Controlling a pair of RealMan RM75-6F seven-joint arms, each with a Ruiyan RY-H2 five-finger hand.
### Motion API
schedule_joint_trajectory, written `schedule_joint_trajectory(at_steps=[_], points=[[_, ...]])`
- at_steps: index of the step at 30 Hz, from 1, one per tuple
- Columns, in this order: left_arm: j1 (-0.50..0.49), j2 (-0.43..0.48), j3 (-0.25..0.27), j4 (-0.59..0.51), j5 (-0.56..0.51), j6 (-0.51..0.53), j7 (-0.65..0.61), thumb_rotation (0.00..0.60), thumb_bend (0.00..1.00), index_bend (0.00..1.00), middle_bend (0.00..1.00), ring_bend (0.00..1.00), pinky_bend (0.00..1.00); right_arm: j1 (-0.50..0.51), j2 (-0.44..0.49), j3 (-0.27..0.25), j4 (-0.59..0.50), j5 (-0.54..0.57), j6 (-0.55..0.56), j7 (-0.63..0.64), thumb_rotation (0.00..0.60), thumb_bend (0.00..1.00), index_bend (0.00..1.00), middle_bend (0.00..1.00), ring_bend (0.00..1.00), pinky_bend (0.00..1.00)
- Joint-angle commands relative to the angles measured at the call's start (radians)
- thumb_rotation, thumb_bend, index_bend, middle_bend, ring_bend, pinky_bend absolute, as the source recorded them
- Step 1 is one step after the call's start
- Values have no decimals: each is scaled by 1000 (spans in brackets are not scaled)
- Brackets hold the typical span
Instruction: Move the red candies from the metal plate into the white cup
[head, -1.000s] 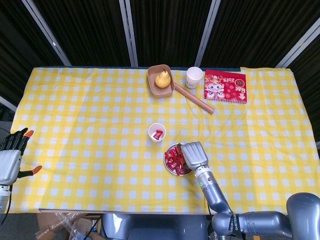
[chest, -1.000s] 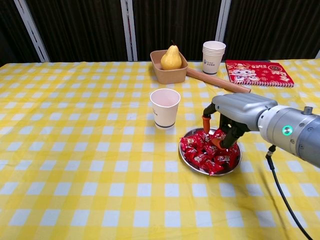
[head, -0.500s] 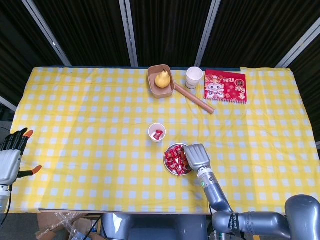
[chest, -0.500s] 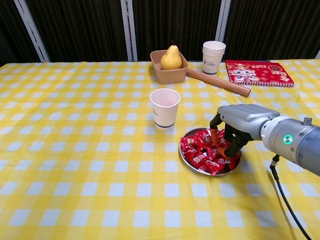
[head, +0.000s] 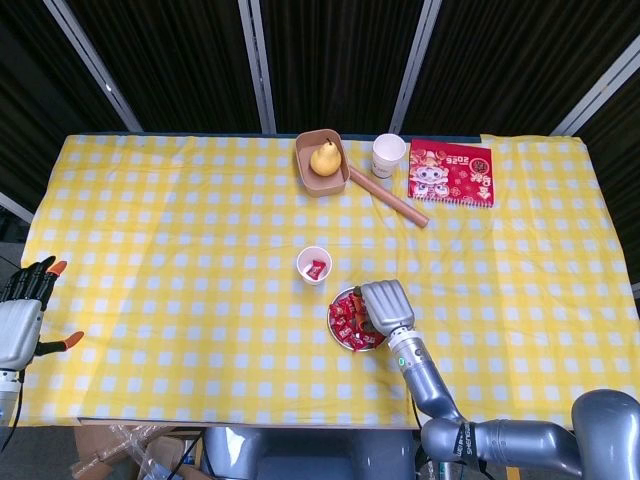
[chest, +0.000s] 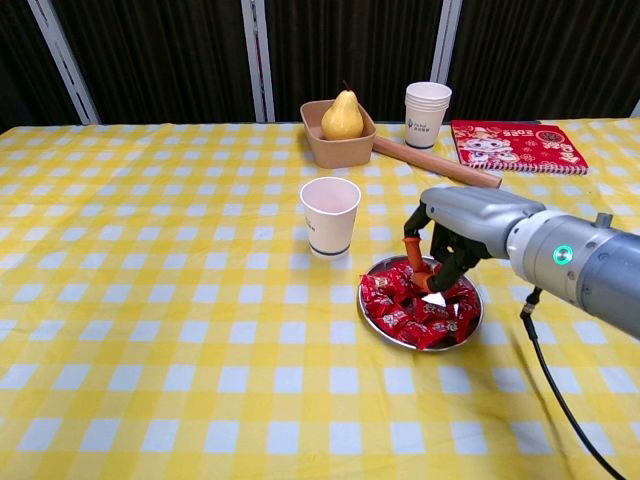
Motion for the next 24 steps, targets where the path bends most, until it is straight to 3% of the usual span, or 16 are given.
schedule_joint_trajectory(at_steps=[1, 13, 24], points=[[-1, 0, 0, -1, -1, -1, -1, 600, 0, 47, 0, 0, 0, 13, 21, 32, -28, -10, 6, 4, 600, 520, 676, 944, 967, 1000], [-3, 1, -2, -2, -10, -10, 2, 600, 0, 47, 0, 0, 0, 101, 71, 153, -93, 28, 0, -38, 600, 519, 676, 944, 967, 1000], [-6, 5, -1, -5, -18, -21, 1, 600, 0, 47, 0, 0, 0, 202, -14, 180, 42, 100, -59, -51, 600, 520, 676, 944, 967, 1000]])
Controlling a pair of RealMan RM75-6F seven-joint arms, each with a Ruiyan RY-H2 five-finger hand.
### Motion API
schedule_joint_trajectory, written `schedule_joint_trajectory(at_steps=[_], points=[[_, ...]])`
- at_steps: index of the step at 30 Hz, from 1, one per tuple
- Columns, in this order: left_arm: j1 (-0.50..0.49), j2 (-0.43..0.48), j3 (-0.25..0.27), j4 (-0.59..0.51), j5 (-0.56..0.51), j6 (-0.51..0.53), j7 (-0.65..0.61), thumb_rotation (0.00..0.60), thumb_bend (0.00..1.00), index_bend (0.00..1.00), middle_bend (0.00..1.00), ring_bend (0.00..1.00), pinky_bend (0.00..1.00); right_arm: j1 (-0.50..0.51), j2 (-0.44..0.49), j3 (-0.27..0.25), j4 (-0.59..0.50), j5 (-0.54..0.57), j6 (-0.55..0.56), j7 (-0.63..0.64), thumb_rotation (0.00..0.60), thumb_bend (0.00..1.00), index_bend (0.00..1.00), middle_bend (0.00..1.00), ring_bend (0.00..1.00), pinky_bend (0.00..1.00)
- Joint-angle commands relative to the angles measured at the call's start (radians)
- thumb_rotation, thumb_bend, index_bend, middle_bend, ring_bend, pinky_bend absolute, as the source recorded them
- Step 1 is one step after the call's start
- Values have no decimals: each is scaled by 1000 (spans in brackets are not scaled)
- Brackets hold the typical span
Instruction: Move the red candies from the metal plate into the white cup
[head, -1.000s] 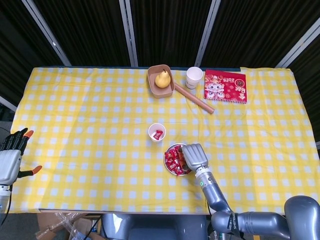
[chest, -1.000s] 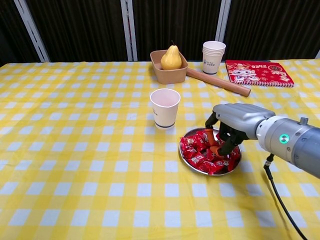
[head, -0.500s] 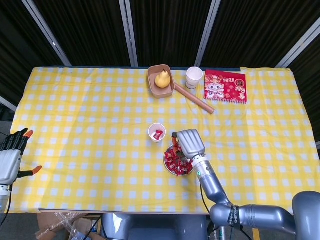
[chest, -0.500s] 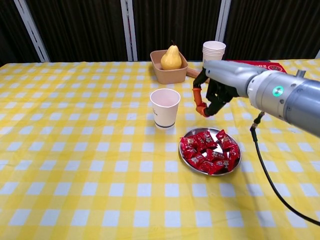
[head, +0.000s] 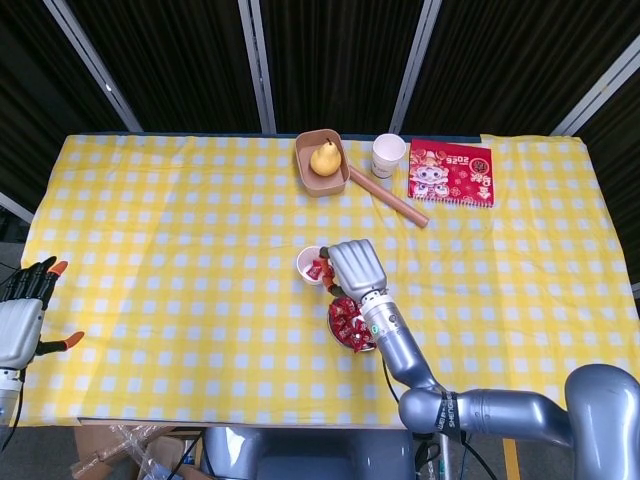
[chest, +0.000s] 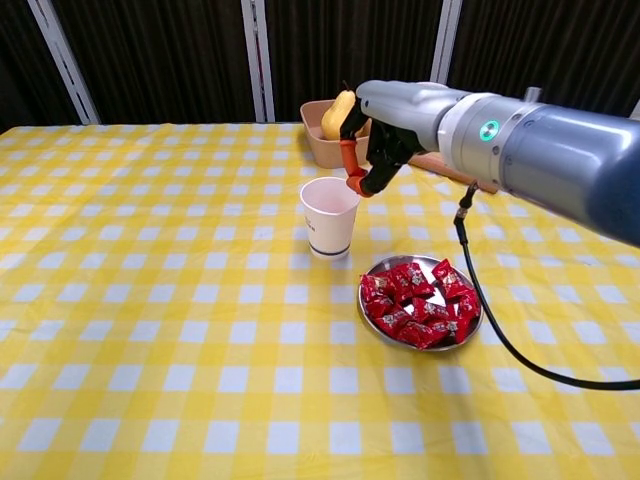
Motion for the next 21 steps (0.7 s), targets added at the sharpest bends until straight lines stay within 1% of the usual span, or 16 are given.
schedule_joint_trajectory(at_steps=[1, 5, 7, 11, 13, 16, 21], points=[[-1, 2, 0, 0, -1, -3, -2, 600, 0, 47, 0, 0, 0, 34, -40, 12, 65, 22, -24, 9, 600, 520, 676, 944, 967, 1000], [-2, 3, 0, -2, -5, -9, -6, 600, 0, 47, 0, 0, 0, 55, -71, 16, 124, 25, -38, 23, 600, 520, 674, 944, 968, 1000], [-3, 4, -1, -3, -7, -11, -7, 600, 0, 47, 0, 0, 0, 64, -86, 19, 154, 19, -41, 36, 600, 520, 650, 944, 968, 1000], [-3, 6, -1, -6, -9, -12, -10, 600, 0, 47, 0, 0, 0, 72, -98, 15, 183, 9, -36, 44, 600, 512, 525, 944, 967, 1000], [-4, 7, -1, -7, -9, -13, -10, 600, 0, 47, 0, 0, 0, 70, -97, 10, 182, 4, -28, 44, 600, 490, 485, 944, 967, 1000], [-4, 8, -1, -9, -10, -14, -11, 600, 0, 47, 0, 0, 0, 64, -91, 4, 169, -5, -15, 47, 600, 475, 473, 944, 967, 1000], [-2, 8, 0, -7, -7, -9, -10, 600, 0, 47, 0, 0, 0, 35, -58, -18, 95, -27, 24, 47, 600, 475, 458, 944, 967, 1000]])
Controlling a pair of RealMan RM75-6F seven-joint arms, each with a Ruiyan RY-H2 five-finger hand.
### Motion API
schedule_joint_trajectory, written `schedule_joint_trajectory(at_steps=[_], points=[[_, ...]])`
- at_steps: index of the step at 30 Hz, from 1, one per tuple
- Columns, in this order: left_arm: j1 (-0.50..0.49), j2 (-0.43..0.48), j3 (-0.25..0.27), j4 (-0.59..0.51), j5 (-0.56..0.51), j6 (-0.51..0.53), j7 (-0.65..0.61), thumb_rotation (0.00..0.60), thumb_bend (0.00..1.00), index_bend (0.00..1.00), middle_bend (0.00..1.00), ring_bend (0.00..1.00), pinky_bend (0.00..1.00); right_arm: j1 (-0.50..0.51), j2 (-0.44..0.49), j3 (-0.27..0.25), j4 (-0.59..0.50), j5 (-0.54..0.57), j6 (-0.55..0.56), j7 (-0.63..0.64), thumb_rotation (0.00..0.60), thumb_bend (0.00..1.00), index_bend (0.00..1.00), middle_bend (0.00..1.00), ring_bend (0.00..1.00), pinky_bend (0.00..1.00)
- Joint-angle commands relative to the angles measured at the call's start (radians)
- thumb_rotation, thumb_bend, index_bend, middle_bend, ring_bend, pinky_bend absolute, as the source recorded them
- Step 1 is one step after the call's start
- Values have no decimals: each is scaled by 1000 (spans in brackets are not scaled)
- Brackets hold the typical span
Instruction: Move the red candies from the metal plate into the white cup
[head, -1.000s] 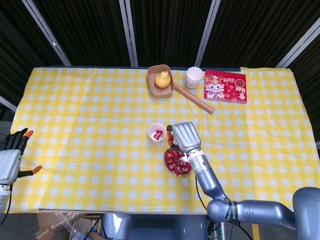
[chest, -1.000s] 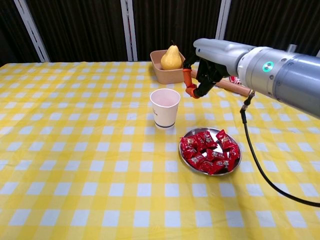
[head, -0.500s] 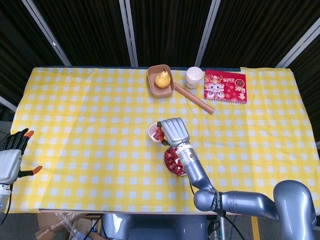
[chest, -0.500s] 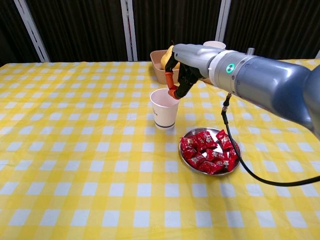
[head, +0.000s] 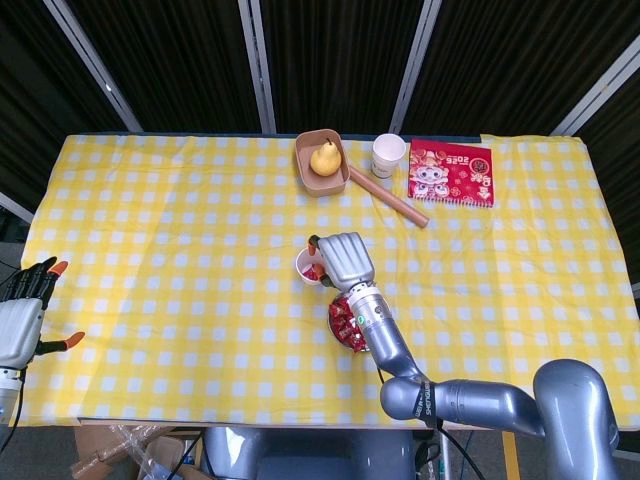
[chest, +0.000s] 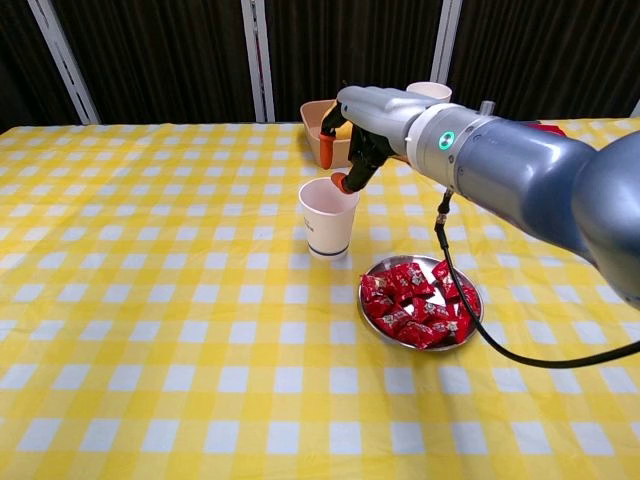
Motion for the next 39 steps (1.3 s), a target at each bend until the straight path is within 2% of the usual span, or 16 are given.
schedule_joint_trajectory(at_steps=[1, 10, 15, 20, 24, 39], points=[[0, -1, 0, 1, 1, 1, 1, 600, 0, 47, 0, 0, 0, -28, 31, -24, -65, -22, 34, -1, 600, 475, 458, 944, 967, 1000], [4, -2, 1, -1, 7, 12, 7, 600, 0, 47, 0, 0, 0, -125, 118, -144, -233, -56, 128, -51, 600, 423, 437, 944, 967, 1000], [5, -5, 2, -1, 10, 17, 10, 600, 0, 47, 0, 0, 0, -168, 130, -211, -255, -52, 140, -65, 600, 389, 437, 944, 968, 1000], [6, -7, 2, 0, 14, 23, 14, 600, 0, 47, 0, 0, 0, -193, 110, -245, -251, -60, 134, -55, 600, 386, 437, 944, 967, 1000], [7, -8, 2, 1, 14, 25, 16, 600, 0, 47, 0, 0, 0, -199, 82, -247, -233, -69, 126, -47, 600, 385, 432, 944, 968, 1000], [5, -5, 1, 1, 7, 15, 6, 600, 0, 47, 0, 0, 0, -193, 0, -203, -103, -32, 59, -26, 600, 385, 408, 944, 967, 1000]])
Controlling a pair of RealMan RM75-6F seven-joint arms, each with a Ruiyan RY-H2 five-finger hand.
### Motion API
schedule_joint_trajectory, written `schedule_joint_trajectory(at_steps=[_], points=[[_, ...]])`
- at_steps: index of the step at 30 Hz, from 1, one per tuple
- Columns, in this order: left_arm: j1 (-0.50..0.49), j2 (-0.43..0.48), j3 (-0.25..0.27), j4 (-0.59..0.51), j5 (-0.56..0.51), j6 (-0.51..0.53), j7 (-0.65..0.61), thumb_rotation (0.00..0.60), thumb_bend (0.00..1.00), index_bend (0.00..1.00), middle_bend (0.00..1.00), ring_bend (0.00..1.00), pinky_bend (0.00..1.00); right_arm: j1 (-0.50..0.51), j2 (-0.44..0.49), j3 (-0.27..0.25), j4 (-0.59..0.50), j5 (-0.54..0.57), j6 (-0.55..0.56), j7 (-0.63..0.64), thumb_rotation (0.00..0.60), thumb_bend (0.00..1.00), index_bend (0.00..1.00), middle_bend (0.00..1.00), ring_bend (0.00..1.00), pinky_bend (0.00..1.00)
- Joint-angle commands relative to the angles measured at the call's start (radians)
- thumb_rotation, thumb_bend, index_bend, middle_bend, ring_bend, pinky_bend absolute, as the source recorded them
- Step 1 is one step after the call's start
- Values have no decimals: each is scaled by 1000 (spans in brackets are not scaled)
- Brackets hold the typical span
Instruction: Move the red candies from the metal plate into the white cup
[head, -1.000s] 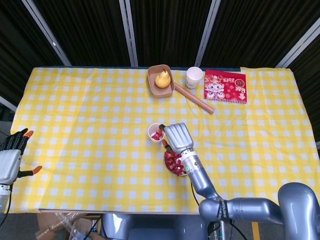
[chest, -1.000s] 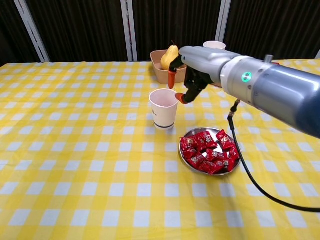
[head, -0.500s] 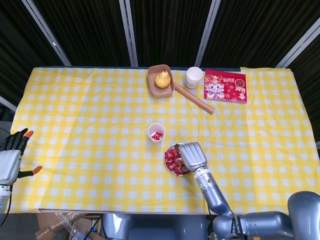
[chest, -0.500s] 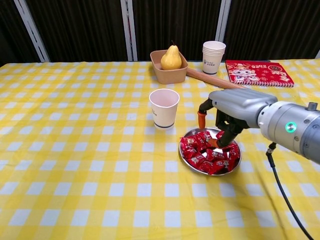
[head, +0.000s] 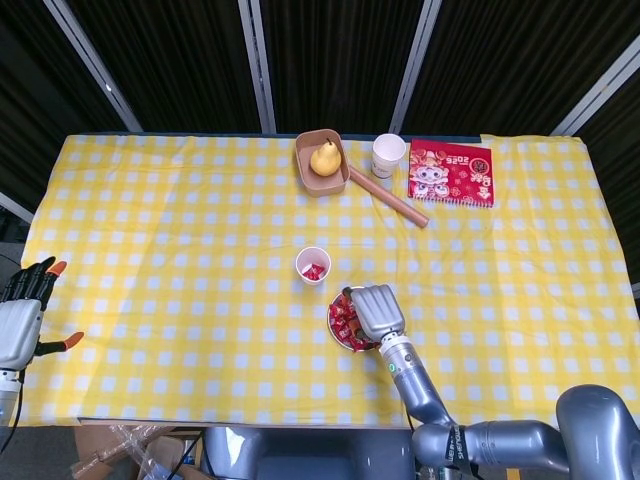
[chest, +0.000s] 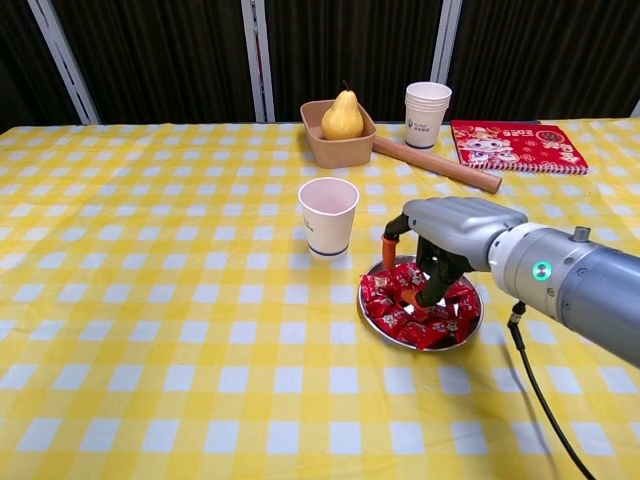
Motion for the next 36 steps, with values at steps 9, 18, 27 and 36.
schedule_joint_trajectory(at_steps=[9, 18, 27, 36], points=[[-2, 1, -2, -3, -8, -5, 2, 600, 0, 47, 0, 0, 0, 5, -44, 19, 83, 24, -59, 23, 600, 386, 421, 944, 968, 1000], [-3, 1, -4, -5, -14, -9, 2, 600, 0, 47, 0, 0, 0, 3, -55, 29, 116, 21, -84, 40, 600, 453, 598, 944, 967, 1000], [-2, 2, -3, -6, -11, -6, 1, 600, 0, 47, 0, 0, 0, -1, -14, 55, 50, -15, -60, 47, 600, 475, 603, 944, 967, 1000], [-2, 3, -2, -7, -11, -10, 0, 600, 0, 47, 0, 0, 0, 30, 57, 144, -36, -12, -29, 24, 600, 474, 603, 944, 967, 1000]])
